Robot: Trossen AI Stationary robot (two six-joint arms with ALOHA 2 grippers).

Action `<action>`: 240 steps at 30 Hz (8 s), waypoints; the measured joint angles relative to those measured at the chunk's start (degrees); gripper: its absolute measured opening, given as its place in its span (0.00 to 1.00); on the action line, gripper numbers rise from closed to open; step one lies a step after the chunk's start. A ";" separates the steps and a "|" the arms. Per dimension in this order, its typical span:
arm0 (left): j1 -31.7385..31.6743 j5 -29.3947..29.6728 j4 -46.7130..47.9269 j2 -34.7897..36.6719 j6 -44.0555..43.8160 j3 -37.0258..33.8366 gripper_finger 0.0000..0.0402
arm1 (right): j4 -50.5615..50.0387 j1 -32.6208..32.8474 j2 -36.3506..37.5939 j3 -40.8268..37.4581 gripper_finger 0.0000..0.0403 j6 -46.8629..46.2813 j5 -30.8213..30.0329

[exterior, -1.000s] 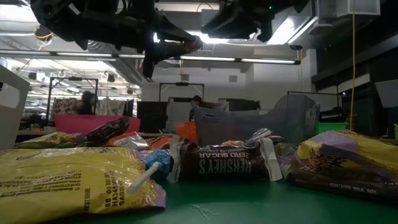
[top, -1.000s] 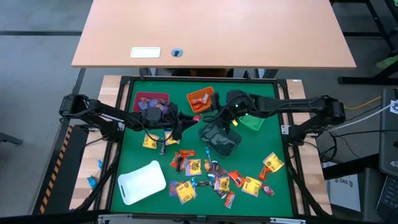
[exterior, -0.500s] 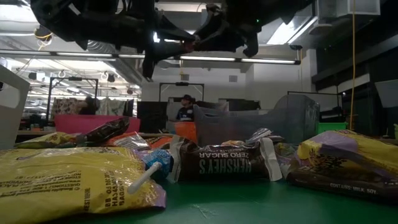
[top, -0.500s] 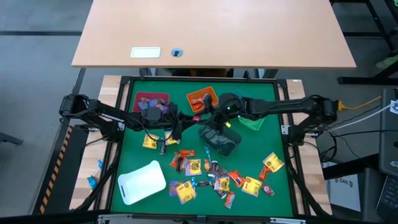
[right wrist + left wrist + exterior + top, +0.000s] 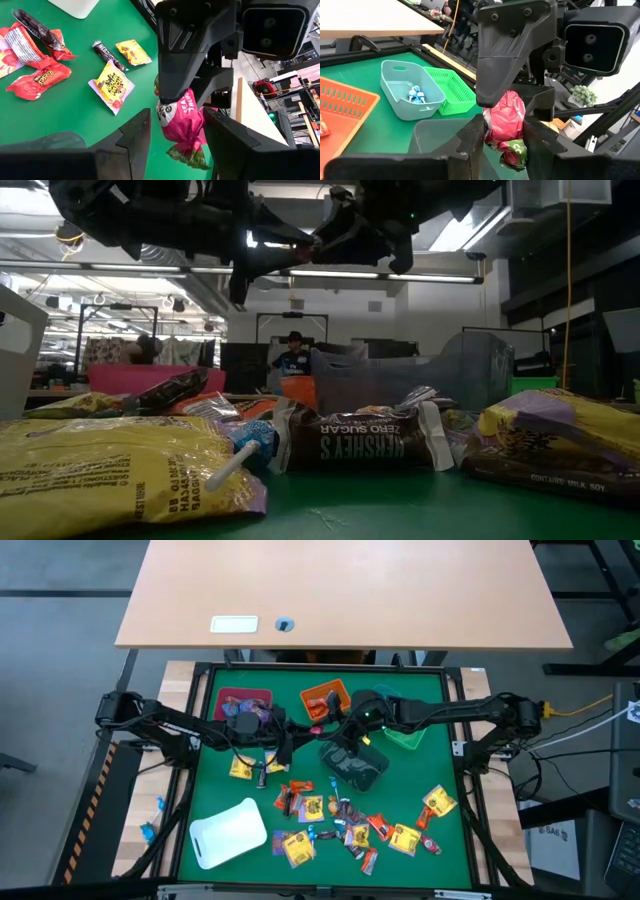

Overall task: Sort candy
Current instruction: Put the red chocolate into the green bin, then put the yellow candy pack into the black bin

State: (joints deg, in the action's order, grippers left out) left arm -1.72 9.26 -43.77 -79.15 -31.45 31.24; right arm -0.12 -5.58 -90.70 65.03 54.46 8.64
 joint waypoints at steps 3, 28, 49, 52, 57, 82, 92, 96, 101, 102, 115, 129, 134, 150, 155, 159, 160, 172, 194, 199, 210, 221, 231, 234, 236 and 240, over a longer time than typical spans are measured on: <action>-0.02 0.00 0.02 0.00 0.04 0.00 0.26 | 0.02 0.00 0.00 -0.01 0.40 0.00 0.00; -0.04 0.70 0.96 -0.01 0.12 0.04 0.43 | -3.73 0.00 0.16 -0.01 0.24 -0.08 -1.48; -0.04 0.72 2.40 -0.02 0.14 0.04 0.47 | -60.24 -0.09 14.80 -0.01 0.24 -28.15 -19.60; -0.04 0.72 2.47 -0.01 0.15 0.04 0.47 | -67.28 -0.09 14.82 -0.46 0.24 -34.30 -19.61; -0.04 0.72 2.60 0.00 2.77 0.04 0.47 | -68.61 -0.09 14.76 -4.92 0.24 -37.53 -19.65; 0.00 -4.31 4.28 0.04 11.97 0.04 0.47 | -65.71 -0.09 14.71 -13.08 0.42 -37.64 -33.29; 1.17 -5.77 17.94 0.09 22.12 0.04 0.47 | -65.79 -0.07 14.71 -13.08 0.56 -37.68 -33.31; 3.32 -5.77 28.67 0.09 23.09 0.04 0.47 | -65.79 -0.07 14.71 -13.08 0.56 -37.68 -33.16; 6.47 -4.88 41.16 0.09 23.14 0.04 0.47 | -65.75 -0.07 14.71 -13.08 0.56 -37.70 -33.12; 7.07 -4.10 42.91 0.09 23.14 0.04 0.47 | -65.75 -0.07 14.71 -13.08 0.56 -37.69 -33.11; 10.94 6.19 53.13 -2.49 23.13 0.04 0.47 | -65.72 -0.07 14.71 -13.08 0.56 -37.70 -33.09; 10.88 6.38 50.84 -4.44 22.66 0.39 0.17 | -66.84 -0.07 14.69 -12.57 0.56 -40.68 -33.09; 10.42 3.96 50.92 -4.44 22.64 2.96 0.04 | -70.56 -0.07 14.69 -9.20 0.56 -42.84 -33.07; 8.34 -8.17 53.64 -4.44 23.07 17.44 0.00 | -75.47 0.00 20.03 -3.09 0.56 -53.49 -8.41; 8.49 -8.14 47.98 -4.44 23.09 19.23 0.00 | -75.45 0.00 22.70 -3.09 0.56 -57.90 -3.15; 8.35 -5.03 39.60 -4.88 23.14 19.23 0.00 | -74.61 1.99 24.17 -3.09 0.56 -58.93 1.29; 8.35 -4.25 37.71 -5.21 23.14 19.23 0.00 | -74.04 3.11 24.42 -3.09 0.56 -59.21 1.54; 8.02 -0.51 13.55 -17.52 27.55 19.23 0.00 | -69.92 19.23 24.55 -5.19 0.56 -72.29 0.42; 3.85 1.81 11.36 -22.58 27.38 19.23 0.27 | -68.25 36.42 24.50 -22.43 0.56 -106.97 -5.25; 3.89 1.79 11.34 -22.58 27.38 19.23 0.29 | -67.87 37.16 24.50 -25.85 0.56 -109.25 -3.59; 3.09 2.25 12.25 -22.58 24.88 19.23 0.30 | -59.40 37.13 24.50 -31.45 0.56 -109.33 -0.89; 2.28 -6.10 12.89 -21.92 10.94 20.26 0.37 | -59.47 37.11 24.50 -31.49 0.56 -108.13 -0.04; 2.09 -2.60 17.52 -21.94 13.60 20.35 0.47 | -59.47 37.11 24.49 -31.49 0.56 -108.00 -0.07; 2.08 -1.15 17.67 -21.94 13.98 20.35 0.54 | -59.49 37.11 24.49 -31.49 0.56 -108.00 -0.07; 2.10 -1.20 17.53 -21.94 14.02 20.35 0.57 | -59.49 37.11 24.50 -31.49 0.56 -108.00 -0.07; 2.10 -1.22 17.57 -21.94 14.05 20.35 0.60 | -59.54 37.11 24.49 -31.49 0.56 -107.98 -0.07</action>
State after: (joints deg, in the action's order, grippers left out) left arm 0.38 8.03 -26.20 -101.10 -17.41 51.59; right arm -59.66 31.53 -66.20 33.54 -53.53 8.58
